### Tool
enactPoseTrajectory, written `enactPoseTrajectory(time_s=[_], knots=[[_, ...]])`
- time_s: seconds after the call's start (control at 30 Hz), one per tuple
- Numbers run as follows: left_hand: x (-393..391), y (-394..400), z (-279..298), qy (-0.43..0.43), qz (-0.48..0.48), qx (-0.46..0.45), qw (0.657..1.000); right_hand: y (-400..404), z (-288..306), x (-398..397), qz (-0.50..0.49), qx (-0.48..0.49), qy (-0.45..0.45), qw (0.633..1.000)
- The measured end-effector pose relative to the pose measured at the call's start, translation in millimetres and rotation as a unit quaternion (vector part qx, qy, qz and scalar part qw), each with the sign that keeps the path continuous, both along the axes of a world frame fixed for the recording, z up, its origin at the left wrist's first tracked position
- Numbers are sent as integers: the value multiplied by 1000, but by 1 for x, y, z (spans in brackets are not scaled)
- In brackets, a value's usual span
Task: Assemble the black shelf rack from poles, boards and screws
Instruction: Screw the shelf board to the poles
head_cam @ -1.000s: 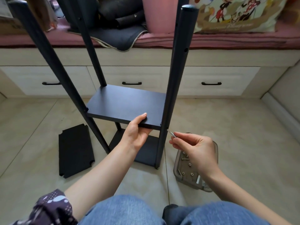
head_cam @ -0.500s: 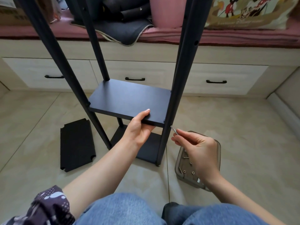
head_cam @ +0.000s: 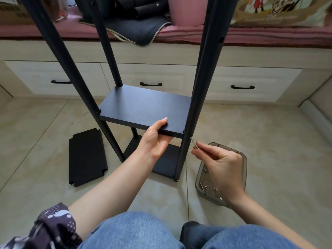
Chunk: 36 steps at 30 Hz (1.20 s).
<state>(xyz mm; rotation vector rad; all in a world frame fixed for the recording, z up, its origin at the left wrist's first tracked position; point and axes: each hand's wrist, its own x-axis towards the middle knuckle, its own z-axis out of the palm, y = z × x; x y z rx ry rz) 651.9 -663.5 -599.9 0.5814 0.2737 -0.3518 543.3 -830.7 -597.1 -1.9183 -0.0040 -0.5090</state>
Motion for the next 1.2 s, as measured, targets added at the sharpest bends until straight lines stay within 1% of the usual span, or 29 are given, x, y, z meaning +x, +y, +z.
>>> enactPoseTrajectory(time_s=[0.27,0.4,0.6,0.73,1.2], knots=[[-2,1,0,-9,-6,8,1000,1,0,1,1,47,17,999],[-2,1,1,-13,-10,7,1000,1,1,0,-3,51,18,999],[-4,1,2,-16,-11,4,1000,2,4,0,-2,5,-5,1000],[-4,0,3,-14,-9,2,1000,2,3,1,-5,4,1,1000],[-4,1,4,-20,-20,10,1000,10,-3,22,19,113,44,992]])
